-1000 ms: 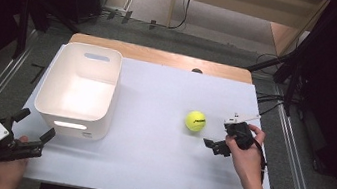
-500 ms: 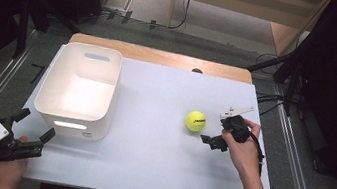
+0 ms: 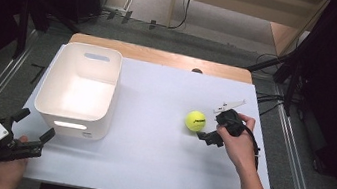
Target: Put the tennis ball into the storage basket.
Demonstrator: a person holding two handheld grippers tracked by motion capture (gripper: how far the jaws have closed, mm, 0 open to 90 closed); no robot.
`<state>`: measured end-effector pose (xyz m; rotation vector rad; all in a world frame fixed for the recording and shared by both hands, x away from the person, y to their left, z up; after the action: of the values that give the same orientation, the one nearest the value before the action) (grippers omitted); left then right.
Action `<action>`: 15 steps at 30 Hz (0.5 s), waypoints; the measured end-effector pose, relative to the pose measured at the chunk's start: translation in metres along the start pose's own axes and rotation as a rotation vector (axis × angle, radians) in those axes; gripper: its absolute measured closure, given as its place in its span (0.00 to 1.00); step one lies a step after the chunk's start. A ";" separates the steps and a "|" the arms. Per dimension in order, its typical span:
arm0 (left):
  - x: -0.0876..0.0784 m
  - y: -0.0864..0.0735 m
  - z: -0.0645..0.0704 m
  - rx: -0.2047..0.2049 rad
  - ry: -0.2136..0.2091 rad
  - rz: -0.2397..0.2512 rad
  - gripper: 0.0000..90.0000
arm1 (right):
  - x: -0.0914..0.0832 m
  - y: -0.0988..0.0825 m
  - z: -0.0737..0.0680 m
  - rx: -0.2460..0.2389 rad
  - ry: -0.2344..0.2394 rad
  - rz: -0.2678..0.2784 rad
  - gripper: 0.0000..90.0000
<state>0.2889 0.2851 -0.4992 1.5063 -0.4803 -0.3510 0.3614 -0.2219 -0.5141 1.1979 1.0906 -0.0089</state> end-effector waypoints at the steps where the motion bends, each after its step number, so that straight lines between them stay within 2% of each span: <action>1: 0.000 0.000 0.000 -0.001 0.000 0.000 0.00 | 0.001 0.000 -0.001 -0.002 0.002 -0.009 0.00; 10: 0.000 0.000 0.000 0.001 -0.001 0.000 0.00 | 0.010 0.003 -0.002 0.001 0.016 -0.037 0.00; 15: 0.000 0.000 0.000 -0.001 0.000 0.000 0.00 | 0.014 0.006 -0.002 -0.016 0.021 -0.047 0.00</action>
<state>0.2886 0.2849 -0.4993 1.5052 -0.4803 -0.3509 0.3702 -0.2105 -0.5195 1.1600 1.1349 -0.0243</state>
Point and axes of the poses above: each handheld gripper's, and its own axes: x roughly forward along the jaws, y roughly out of its top, z roughly to its right, the point moved 8 cm from there along x, roughly forward along the jaws, and after that the axes turned 14 degrees about z, right-handed, at the moved point
